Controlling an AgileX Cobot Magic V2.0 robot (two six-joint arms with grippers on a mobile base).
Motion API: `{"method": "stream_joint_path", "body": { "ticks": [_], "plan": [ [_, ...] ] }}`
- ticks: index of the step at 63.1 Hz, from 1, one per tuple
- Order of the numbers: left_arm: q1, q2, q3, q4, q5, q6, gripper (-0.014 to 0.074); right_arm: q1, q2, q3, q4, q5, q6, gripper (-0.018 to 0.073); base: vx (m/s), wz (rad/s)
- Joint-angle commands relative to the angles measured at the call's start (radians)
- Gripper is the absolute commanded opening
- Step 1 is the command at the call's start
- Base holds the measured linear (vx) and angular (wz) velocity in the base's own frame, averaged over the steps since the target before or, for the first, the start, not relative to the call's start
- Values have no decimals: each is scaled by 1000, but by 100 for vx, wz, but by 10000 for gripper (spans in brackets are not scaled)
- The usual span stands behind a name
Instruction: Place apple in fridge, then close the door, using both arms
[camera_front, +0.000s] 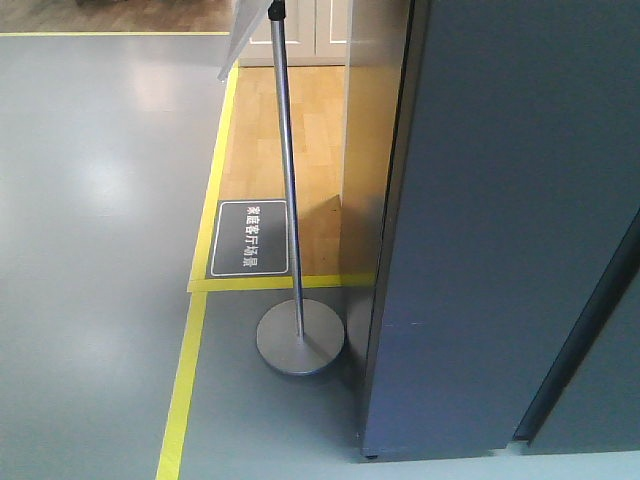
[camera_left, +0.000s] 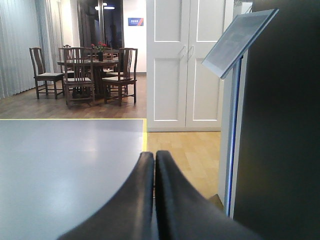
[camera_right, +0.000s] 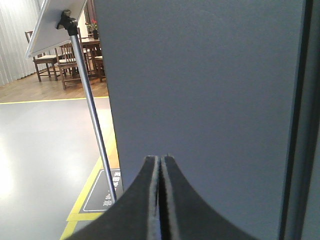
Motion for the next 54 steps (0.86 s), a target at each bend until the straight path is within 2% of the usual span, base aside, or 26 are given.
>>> {"method": "stream_joint_path", "body": {
  "ticks": [1,7,54],
  "plan": [
    [-2,-16,21,-13,-77,-11,-6,-2,-15,14,-14,-95,-43,-3,0,0],
    [-2,-16,21,-13,-77,-11,-6,-2,-15,14,-13,-120,-67,-3,0,0],
    [-2,-16,21,-13,-77,-11,-6,-2,-15,13,-9,-127,-67,-3,0,0]
  ]
}}
